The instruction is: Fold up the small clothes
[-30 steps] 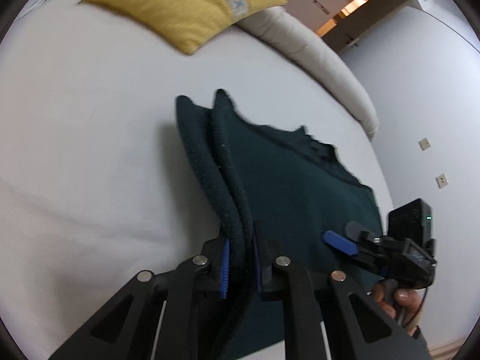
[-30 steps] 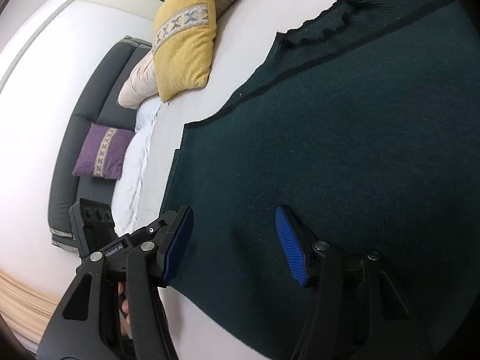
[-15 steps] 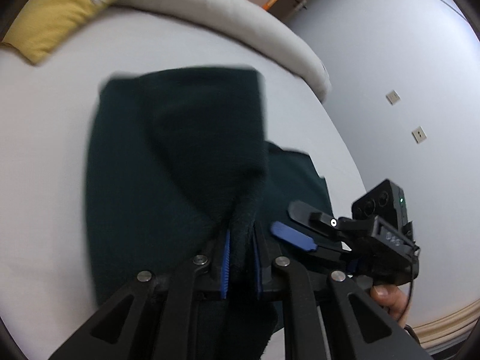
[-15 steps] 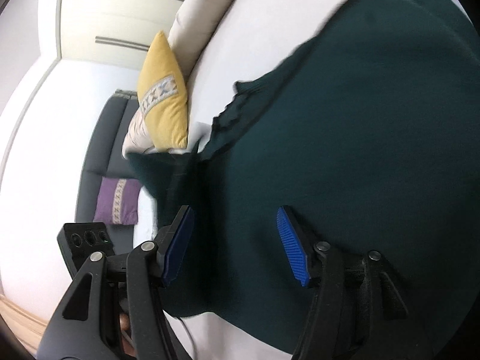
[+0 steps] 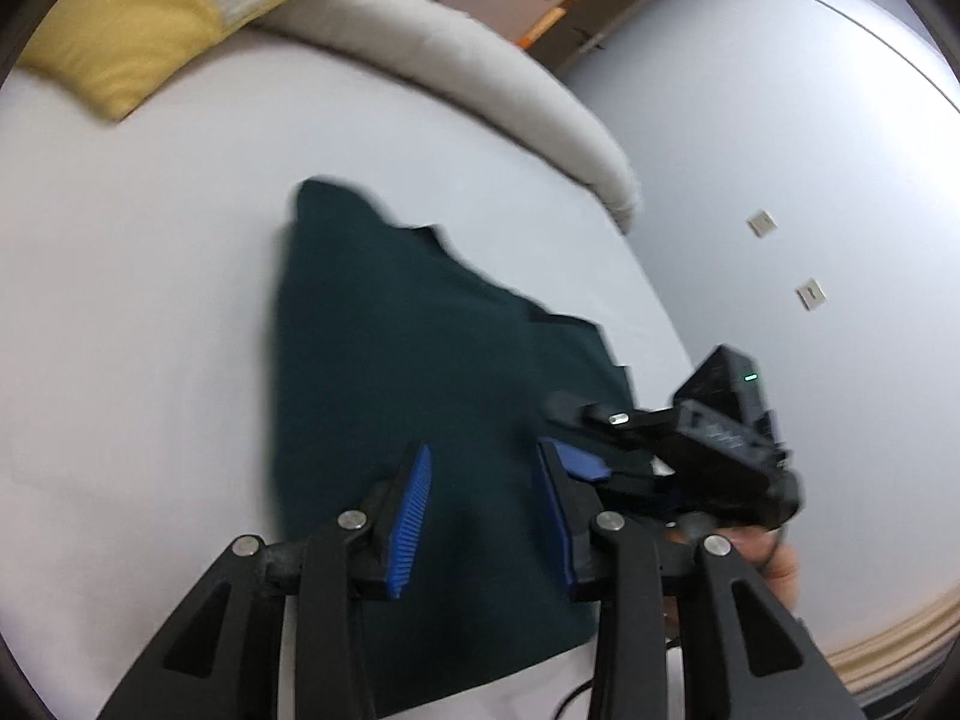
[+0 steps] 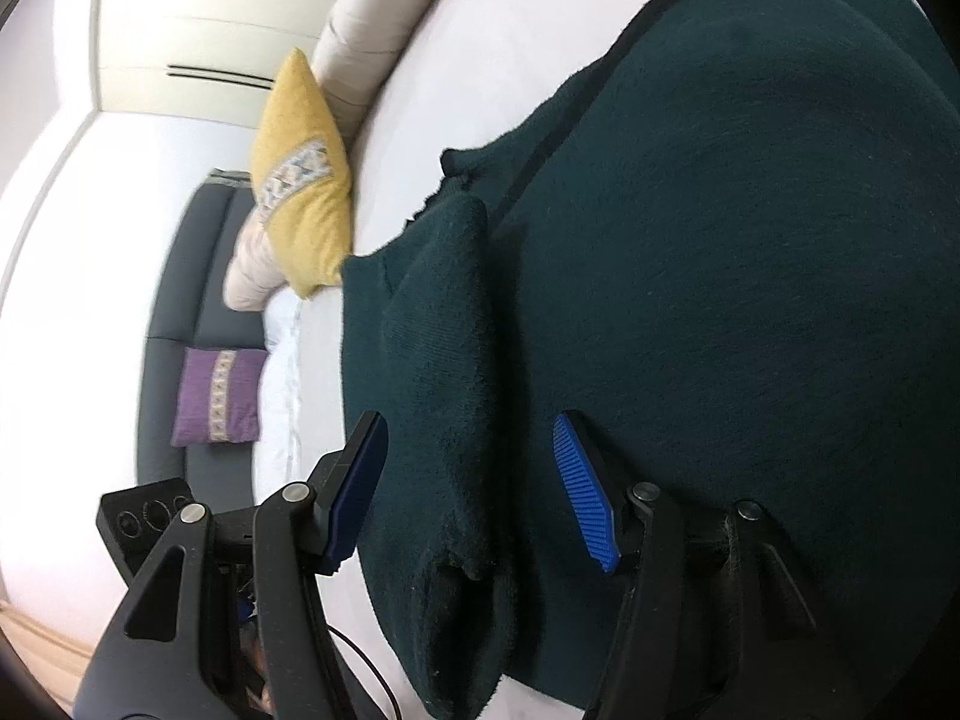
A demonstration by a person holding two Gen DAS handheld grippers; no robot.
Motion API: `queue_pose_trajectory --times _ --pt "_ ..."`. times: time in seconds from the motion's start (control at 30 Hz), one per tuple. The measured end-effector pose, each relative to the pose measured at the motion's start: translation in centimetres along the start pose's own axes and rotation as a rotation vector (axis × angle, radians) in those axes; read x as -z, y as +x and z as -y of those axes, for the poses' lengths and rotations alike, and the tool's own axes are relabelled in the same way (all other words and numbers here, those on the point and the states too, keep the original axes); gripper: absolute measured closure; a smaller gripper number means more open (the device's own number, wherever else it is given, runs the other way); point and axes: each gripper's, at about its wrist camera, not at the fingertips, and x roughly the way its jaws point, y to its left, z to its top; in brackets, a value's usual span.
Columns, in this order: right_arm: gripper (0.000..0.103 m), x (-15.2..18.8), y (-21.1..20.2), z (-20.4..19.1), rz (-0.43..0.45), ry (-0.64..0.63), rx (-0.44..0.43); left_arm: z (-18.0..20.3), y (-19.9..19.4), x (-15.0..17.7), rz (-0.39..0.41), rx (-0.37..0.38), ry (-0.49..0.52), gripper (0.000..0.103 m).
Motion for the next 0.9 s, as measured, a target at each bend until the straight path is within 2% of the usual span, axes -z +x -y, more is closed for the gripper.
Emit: queue_pose_trajectory --times 0.13,0.27,0.37,0.43,0.47,0.53,0.63,0.73,0.83,0.9 --pt "0.047 0.2 1.4 -1.6 -0.056 -0.032 0.056 -2.2 0.2 1.3 -0.004 0.0 -0.03 0.066" --pt "0.047 0.4 2.7 -3.0 -0.081 -0.053 0.074 -2.4 0.9 2.3 -0.009 0.005 -0.024 0.066" --pt "0.054 0.5 3.0 -3.0 -0.08 -0.043 0.094 -2.8 1.4 2.8 -0.018 0.017 -0.032 0.066" --pt "0.072 0.6 2.9 -2.7 -0.074 -0.029 0.106 -3.1 1.6 3.0 -0.017 0.03 -0.048 0.066" --pt "0.076 0.6 2.9 -2.5 -0.073 -0.026 0.117 -3.2 1.7 3.2 -0.016 0.036 -0.055 0.067" --pt "0.09 0.6 2.9 -2.1 -0.063 -0.031 0.133 -2.7 2.1 3.2 -0.015 0.037 -0.056 0.067" --pt "0.092 0.8 2.7 -2.5 -0.039 -0.07 0.146 -2.0 2.0 3.1 -0.012 0.034 -0.057 0.066" --pt "0.093 1.0 1.9 -3.4 -0.02 -0.115 0.156 -1.2 1.6 2.9 -0.002 0.051 -0.052 0.06" --pt "0.093 0.6 0.1 -3.6 -0.004 -0.141 0.164 0.4 1.5 2.6 0.004 0.06 -0.014 0.059" --pt "0.093 0.1 -1.8 -3.1 0.012 -0.139 0.17 1.8 1.7 2.5 0.006 0.065 0.016 0.054"
